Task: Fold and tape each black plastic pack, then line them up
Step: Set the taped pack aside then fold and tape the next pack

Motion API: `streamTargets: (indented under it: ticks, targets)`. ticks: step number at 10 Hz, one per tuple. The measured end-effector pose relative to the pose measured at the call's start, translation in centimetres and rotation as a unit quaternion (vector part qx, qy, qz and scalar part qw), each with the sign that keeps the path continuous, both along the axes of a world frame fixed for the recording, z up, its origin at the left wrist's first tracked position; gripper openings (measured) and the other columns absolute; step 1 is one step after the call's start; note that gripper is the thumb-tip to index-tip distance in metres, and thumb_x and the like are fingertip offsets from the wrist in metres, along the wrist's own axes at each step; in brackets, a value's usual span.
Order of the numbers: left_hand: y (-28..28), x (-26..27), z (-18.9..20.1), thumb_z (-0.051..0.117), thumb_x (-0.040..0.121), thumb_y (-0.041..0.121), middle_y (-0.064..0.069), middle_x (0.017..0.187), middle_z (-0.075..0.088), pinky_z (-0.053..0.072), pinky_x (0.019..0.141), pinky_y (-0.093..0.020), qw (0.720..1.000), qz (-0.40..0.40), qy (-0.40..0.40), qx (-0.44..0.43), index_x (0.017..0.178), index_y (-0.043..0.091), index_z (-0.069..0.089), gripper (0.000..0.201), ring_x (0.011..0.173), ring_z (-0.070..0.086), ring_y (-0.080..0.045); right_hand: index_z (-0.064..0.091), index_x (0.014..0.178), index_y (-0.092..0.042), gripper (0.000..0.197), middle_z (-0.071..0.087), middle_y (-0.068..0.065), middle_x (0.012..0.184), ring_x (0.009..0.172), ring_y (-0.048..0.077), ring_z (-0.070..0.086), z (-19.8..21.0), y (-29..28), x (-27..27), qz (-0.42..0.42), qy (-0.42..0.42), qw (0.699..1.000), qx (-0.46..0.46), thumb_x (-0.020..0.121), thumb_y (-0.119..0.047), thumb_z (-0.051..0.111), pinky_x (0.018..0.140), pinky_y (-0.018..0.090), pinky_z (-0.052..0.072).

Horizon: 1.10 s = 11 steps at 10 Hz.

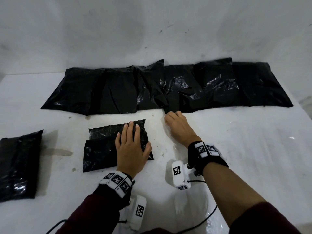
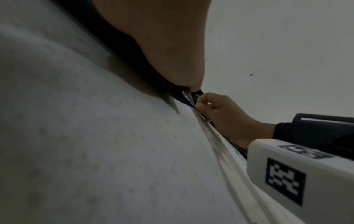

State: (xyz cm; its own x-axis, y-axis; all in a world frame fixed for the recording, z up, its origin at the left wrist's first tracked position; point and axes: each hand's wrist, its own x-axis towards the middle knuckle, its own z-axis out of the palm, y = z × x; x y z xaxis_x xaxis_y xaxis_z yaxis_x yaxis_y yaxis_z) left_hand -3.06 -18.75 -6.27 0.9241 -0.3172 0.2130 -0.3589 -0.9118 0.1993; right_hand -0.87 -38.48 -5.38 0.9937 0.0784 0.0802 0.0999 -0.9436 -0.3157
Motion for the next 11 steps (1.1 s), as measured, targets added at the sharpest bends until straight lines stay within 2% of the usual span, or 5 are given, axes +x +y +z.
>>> streamTargets:
  ticks: [3,6,8,9,11]
  targets:
    - [0.0,0.0,-0.1,0.036,0.083,0.048,-0.017,0.141,0.044,0.029,0.106,-0.051,1.0,0.001,0.006,-0.005,0.131,0.004,0.049,0.066,0.132,0.038,-0.032,0.06,0.108,-0.004,0.028,0.054,0.012,0.109,0.101,0.029,0.045,-0.3,-0.7,0.6,-0.011,0.044,0.998,0.044,0.084,0.005,0.049,0.084,0.034,0.036]
    - [0.0,0.0,-0.1,0.036,0.083,0.048,-0.017,0.14,0.044,0.03,0.106,-0.05,1.0,0.0,0.008,-0.003,0.13,0.004,0.049,0.065,0.132,0.038,-0.032,0.06,0.098,-0.004,0.02,0.053,0.011,0.105,0.096,0.028,0.042,-0.4,-0.4,1.3,-0.013,0.046,0.998,0.035,0.085,0.005,0.048,0.077,0.032,0.033]
    - [0.0,0.0,-0.1,0.036,0.083,0.047,-0.016,0.141,0.044,0.03,0.106,-0.05,1.0,-0.001,0.01,-0.001,0.13,0.004,0.049,0.066,0.132,0.038,-0.031,0.059,0.088,-0.002,0.024,0.057,0.012,0.096,0.088,0.028,0.042,-0.7,-0.7,0.5,-0.024,0.022,0.995,0.098,0.076,0.014,0.045,0.074,0.032,0.031]
    - [0.0,0.0,-0.1,0.036,0.083,0.047,-0.016,0.141,0.044,0.029,0.106,-0.05,1.0,-0.001,0.006,-0.002,0.13,0.004,0.049,0.066,0.132,0.037,-0.031,0.056,0.084,-0.006,0.027,0.056,0.013,0.09,0.084,0.021,0.035,-0.2,-1.0,0.0,-0.049,0.028,0.99,0.13,0.074,0.015,0.041,0.078,0.038,0.036]
    - [-0.1,-0.2,0.2,0.034,0.084,0.048,-0.017,0.14,0.044,0.03,0.105,-0.051,1.0,-0.005,0.009,-0.006,0.131,0.002,0.048,0.067,0.132,0.039,-0.033,0.04,0.079,-0.013,0.033,0.043,0.0,0.084,0.088,0.017,0.034,1.8,-0.7,-1.5,-0.081,0.06,0.984,0.15,0.069,0.018,0.037,0.079,0.031,0.033]
